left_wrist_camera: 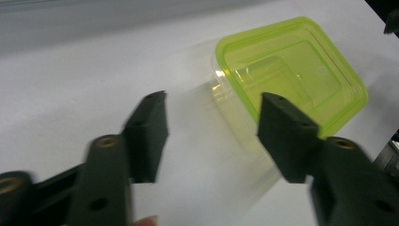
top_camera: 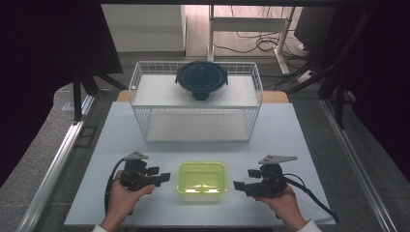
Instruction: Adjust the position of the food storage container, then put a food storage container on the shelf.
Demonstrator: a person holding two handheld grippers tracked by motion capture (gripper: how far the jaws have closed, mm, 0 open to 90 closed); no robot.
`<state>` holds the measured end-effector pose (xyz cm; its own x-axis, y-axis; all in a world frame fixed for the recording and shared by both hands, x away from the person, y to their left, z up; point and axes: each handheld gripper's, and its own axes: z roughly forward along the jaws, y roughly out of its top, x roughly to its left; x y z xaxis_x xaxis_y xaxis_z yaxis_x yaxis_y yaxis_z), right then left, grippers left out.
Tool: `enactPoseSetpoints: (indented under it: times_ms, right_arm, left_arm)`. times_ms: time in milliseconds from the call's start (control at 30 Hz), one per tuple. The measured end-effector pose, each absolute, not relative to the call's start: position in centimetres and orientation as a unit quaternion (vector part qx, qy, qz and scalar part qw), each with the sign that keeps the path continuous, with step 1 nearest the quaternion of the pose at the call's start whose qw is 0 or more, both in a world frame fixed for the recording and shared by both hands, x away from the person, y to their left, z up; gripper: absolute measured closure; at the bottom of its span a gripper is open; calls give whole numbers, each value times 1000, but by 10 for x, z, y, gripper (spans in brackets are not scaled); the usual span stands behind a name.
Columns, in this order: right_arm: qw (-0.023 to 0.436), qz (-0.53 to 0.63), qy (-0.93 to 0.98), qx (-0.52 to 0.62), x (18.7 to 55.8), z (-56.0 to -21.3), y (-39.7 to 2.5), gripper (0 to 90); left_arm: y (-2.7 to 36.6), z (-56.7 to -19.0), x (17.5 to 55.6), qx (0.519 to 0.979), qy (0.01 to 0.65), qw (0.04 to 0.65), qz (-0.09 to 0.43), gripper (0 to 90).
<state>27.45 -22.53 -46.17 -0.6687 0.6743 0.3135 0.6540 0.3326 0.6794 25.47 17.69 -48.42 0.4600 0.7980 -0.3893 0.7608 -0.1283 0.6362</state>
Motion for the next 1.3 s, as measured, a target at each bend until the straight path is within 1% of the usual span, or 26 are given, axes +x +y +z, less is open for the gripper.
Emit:
enactPoseSetpoints:
  times_ms: [167,400,633,867,1033,1300]
  right_arm:
    - [4,406,821,402,273,-463,-223,180]
    - [1,405,821,402,272,-463,-221,189]
    - [-5,401,821,406,272,-465,-217,215]
    - [-14,402,818,410,272,-468,-214,232]
    - [-28,402,817,412,273,-471,-211,255]
    - [-53,410,807,423,278,-476,-206,277]
  left_arm:
    - [176,-482,254,750,515,415,16,308]
    - [174,-481,253,747,514,421,7,257]
    - [173,-483,253,744,515,425,-15,257]
    - [170,-485,253,744,514,426,-27,259]
    - [169,-489,254,742,515,427,-38,259]
    - [169,-495,256,726,526,438,-66,267]
